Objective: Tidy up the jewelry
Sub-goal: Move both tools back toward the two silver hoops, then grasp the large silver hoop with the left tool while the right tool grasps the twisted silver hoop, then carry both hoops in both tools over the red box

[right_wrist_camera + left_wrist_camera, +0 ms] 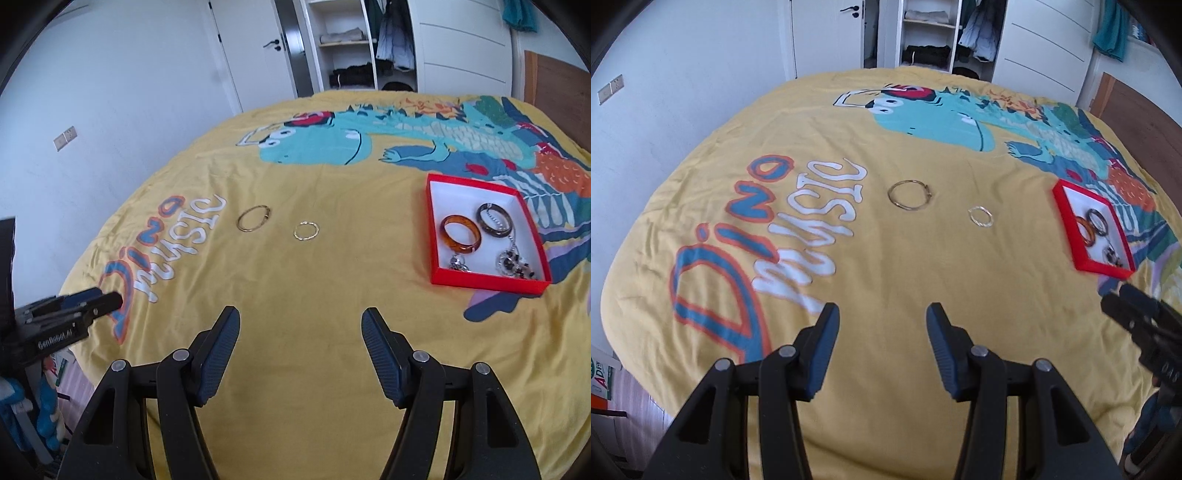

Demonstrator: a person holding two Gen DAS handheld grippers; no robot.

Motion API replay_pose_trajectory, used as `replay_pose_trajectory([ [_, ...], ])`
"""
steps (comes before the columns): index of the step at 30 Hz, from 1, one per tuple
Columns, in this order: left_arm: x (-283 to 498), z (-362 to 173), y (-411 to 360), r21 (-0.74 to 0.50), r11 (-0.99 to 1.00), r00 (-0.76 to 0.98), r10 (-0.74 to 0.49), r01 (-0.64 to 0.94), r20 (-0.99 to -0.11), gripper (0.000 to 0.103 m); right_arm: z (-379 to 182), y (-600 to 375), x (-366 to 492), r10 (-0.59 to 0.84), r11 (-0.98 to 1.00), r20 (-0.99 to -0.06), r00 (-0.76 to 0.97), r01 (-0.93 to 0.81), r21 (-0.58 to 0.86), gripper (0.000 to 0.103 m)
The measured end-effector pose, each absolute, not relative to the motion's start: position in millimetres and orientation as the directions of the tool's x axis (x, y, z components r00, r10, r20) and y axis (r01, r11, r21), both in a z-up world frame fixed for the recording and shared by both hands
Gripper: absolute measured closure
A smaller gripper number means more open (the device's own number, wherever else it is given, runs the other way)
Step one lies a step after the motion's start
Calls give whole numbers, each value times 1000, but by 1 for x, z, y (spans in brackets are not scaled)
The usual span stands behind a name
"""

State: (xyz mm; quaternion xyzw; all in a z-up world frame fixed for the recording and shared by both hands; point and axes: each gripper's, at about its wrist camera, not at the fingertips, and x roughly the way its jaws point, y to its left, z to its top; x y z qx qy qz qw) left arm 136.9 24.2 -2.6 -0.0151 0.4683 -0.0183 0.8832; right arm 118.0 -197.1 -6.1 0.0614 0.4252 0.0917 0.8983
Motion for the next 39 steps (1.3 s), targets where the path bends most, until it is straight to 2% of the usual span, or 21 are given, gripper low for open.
replay_pose_trajectory([
  [15,319,-92,30,-244,966,457,-179,-87,-871,56,-98,-160,284,263,963,-812,521,-199,184,35],
  [20,352,-121,32,-260,957,431,-182,-128,-884,56,-121,-150,316,228,969,-826,515,-202,142,35],
  [26,368,-132,29,-249,959,447,-166,-135,-879,57,-135,-142,335,217,971,-827,519,-199,130,36],
  [27,369,-132,28,-245,961,455,-161,-132,-876,61,-136,-140,336,211,973,-825,524,-197,123,39],
  [29,369,-133,23,-196,973,463,-118,-124,-878,74,-137,-140,337,197,975,-824,531,-194,108,56],
  [31,367,-134,23,-170,979,472,-97,-114,-876,85,-137,-145,337,207,975,-821,532,-183,128,62],
  [32,367,-134,23,-162,981,472,-92,-111,-877,92,-136,-147,336,218,973,-820,529,-182,141,62],
  [35,362,-133,25,-147,983,462,-80,-110,-883,98,-133,-150,329,231,969,-820,524,-194,150,62],
  [39,352,-126,28,-154,981,463,-83,-118,-882,99,-128,-154,316,249,967,-814,525,-189,173,63],
])
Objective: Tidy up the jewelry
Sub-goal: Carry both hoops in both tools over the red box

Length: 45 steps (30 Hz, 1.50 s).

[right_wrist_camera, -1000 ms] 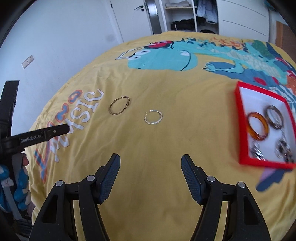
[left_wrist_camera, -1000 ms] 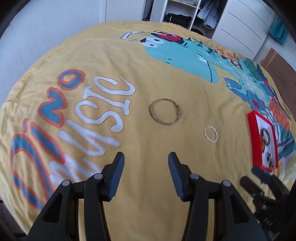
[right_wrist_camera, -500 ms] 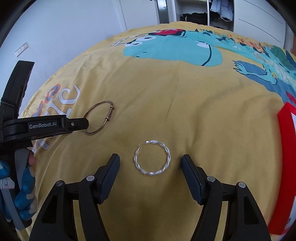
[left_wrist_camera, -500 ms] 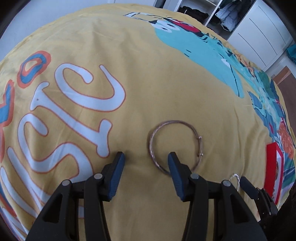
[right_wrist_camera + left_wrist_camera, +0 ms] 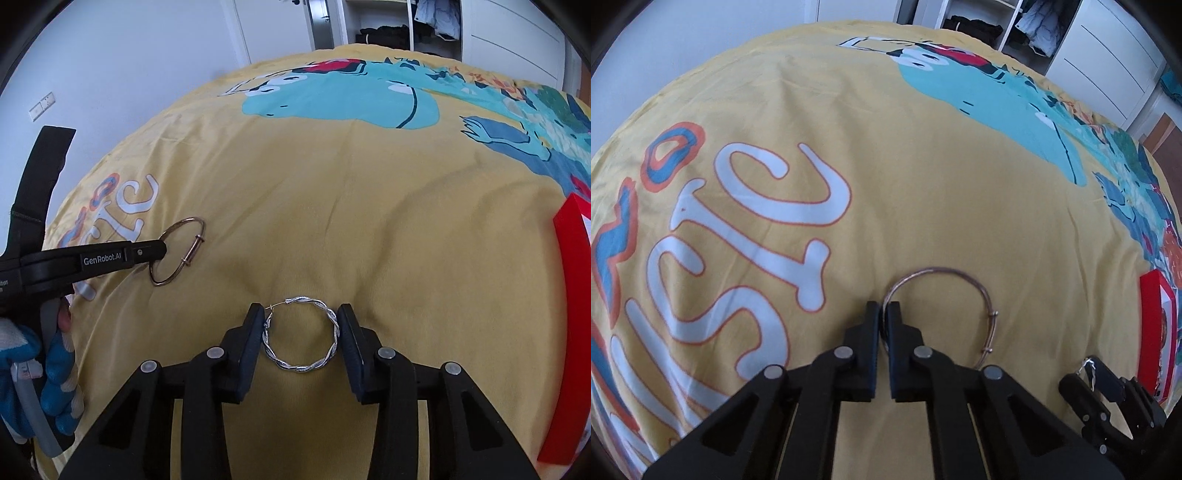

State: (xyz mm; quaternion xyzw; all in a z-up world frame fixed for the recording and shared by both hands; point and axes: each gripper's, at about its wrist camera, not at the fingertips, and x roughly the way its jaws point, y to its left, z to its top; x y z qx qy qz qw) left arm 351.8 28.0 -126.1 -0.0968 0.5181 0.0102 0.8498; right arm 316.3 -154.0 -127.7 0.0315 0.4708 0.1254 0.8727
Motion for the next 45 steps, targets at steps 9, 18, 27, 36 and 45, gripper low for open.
replay_pose_trajectory([
  [9,313,-109,34,-142,983,475,-70,-117,-877,99,-102,-159,273,281,959,-791,543,-194,207,63],
  [18,270,-79,34,-147,986,507,-90,-73,-857,99,-82,-158,228,299,954,-779,552,-199,225,63],
  [27,221,-43,28,-130,991,547,-98,-20,-831,99,-58,-166,180,294,956,-756,585,-183,230,63],
  [36,209,-11,-18,-151,987,574,-158,60,-803,99,-28,-214,151,243,969,-719,651,-132,208,63],
  [45,244,0,-146,-168,956,545,-277,242,-792,99,-19,-323,176,103,989,-720,686,6,147,63],
])
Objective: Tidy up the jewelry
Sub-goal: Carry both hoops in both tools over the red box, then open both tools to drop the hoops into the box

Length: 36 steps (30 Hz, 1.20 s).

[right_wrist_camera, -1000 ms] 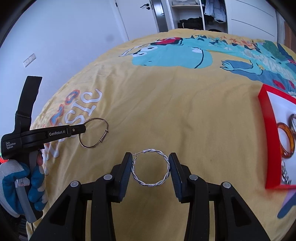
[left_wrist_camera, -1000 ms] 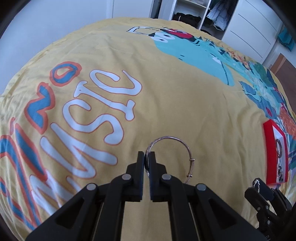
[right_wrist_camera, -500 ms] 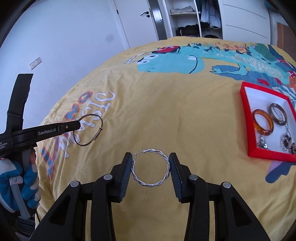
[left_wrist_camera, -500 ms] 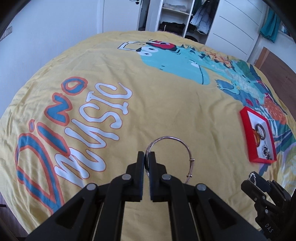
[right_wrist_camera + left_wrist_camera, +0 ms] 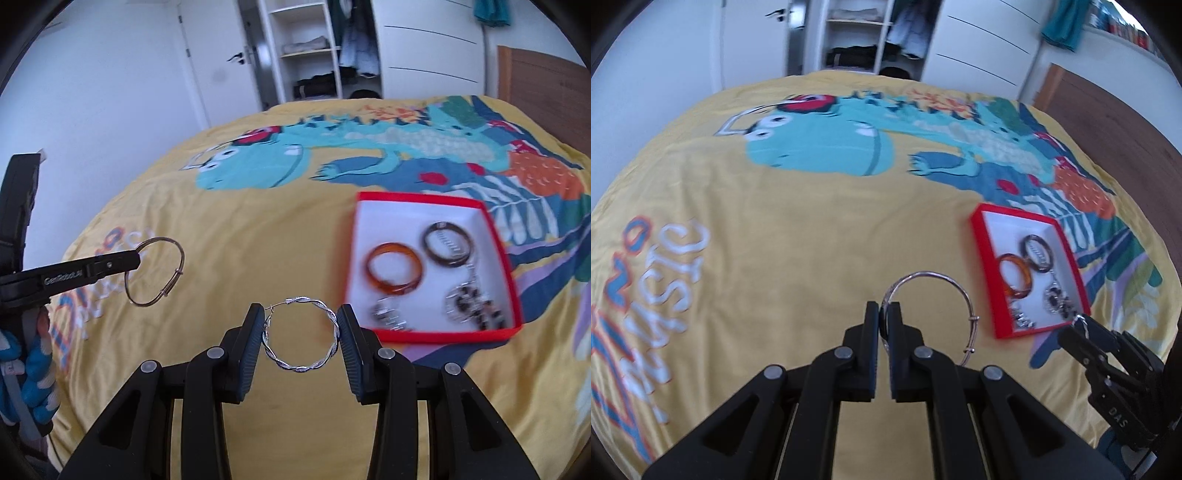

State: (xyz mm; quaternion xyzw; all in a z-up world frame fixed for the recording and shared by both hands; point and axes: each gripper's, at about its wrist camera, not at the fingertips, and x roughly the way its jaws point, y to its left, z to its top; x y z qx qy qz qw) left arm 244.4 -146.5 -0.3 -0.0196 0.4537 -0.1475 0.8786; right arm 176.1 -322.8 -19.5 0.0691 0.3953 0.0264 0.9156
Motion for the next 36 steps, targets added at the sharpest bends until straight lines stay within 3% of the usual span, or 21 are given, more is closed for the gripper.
replay_pose_trajectory([
  [8,283,-19,-265,-146,911,500,-339,384,-797,99,-52,-405,218,22,987,-756,654,104,119,63],
  [15,316,-55,-329,-56,910,498,-275,411,-822,99,-80,-440,246,22,985,-781,624,119,123,63],
  [21,334,-73,-352,18,908,519,-223,419,-825,99,-97,-441,262,41,988,-796,603,94,121,63],
  [32,346,-86,-360,32,917,516,-193,397,-835,97,-113,-445,276,38,987,-810,585,105,123,62],
  [36,348,-84,-358,0,920,496,-211,391,-842,97,-112,-445,276,33,987,-815,578,111,119,50],
])
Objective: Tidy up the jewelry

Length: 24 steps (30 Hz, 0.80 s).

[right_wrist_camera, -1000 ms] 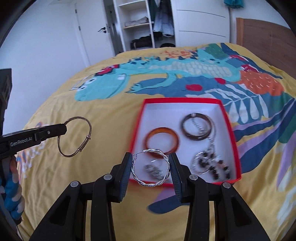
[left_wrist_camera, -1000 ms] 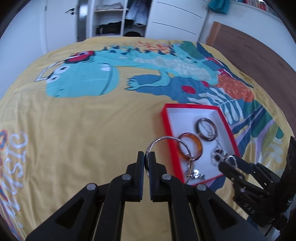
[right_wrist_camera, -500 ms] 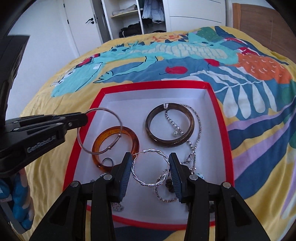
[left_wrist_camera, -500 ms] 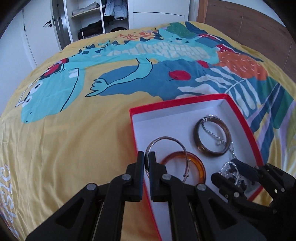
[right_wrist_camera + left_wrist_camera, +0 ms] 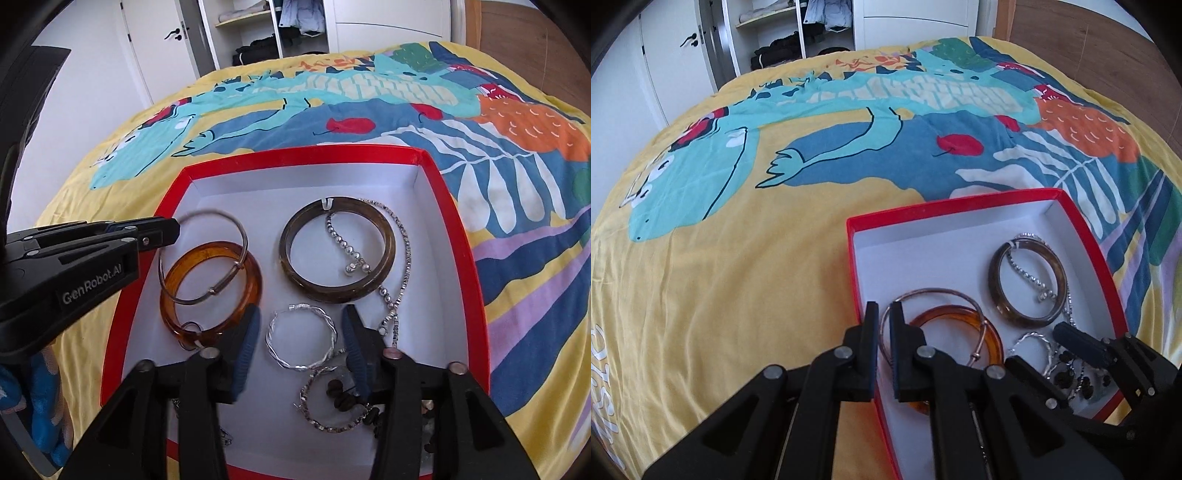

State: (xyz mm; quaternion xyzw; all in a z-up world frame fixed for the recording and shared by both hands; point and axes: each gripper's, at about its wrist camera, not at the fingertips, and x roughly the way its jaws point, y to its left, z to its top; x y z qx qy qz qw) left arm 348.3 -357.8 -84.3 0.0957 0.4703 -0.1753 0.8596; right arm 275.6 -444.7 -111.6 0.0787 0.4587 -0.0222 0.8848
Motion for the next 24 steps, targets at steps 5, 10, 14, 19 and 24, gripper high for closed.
replay_pose_trajectory([
  [5,346,-70,-350,-48,916,488,-255,398,-835,86,-101,-447,267,25,984,-808,588,127,123,48],
  [10,333,-45,-327,-82,923,508,-279,375,-815,70,-82,-451,247,11,977,-795,606,164,139,46],
  [14,313,-22,-300,-86,929,530,-279,359,-801,69,-64,-447,222,1,963,-786,619,211,167,43],
  [19,275,9,-254,-61,942,582,-255,331,-772,63,-40,-425,190,11,957,-775,632,218,191,41],
  [24,231,33,-200,-48,953,615,-231,299,-754,61,-14,-392,153,27,954,-755,656,208,215,38],
])
